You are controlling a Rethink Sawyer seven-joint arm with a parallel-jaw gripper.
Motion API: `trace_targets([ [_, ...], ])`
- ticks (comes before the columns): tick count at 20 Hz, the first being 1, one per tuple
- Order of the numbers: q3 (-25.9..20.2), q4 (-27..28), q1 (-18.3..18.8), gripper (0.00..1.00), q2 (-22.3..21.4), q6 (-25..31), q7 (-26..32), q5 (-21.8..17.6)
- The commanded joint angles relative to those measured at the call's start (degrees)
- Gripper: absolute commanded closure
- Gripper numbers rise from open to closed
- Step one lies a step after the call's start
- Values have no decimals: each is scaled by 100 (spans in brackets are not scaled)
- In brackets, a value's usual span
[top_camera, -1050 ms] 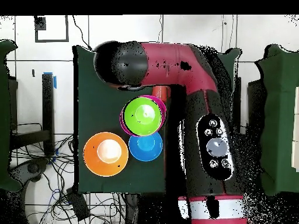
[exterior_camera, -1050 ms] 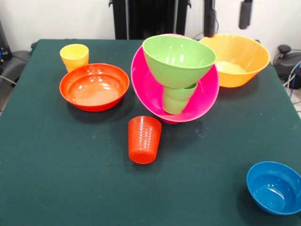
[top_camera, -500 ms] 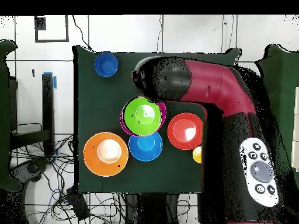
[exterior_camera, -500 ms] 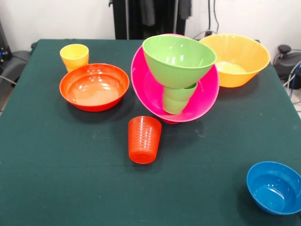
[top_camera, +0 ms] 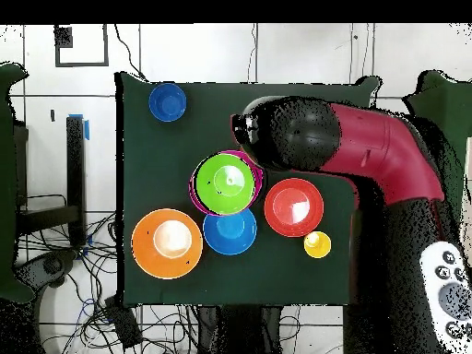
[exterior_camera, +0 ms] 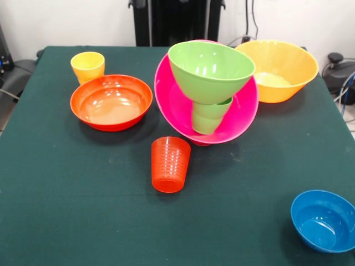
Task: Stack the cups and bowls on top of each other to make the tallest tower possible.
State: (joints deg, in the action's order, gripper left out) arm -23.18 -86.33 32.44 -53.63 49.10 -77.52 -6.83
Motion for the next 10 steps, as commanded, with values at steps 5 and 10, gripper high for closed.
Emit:
trace_targets([
  [5, -579, -1115, 294, 0, -240, -348, 605, -129],
  [10, -633, -1312, 426, 0, -372, -418, 531, -195],
])
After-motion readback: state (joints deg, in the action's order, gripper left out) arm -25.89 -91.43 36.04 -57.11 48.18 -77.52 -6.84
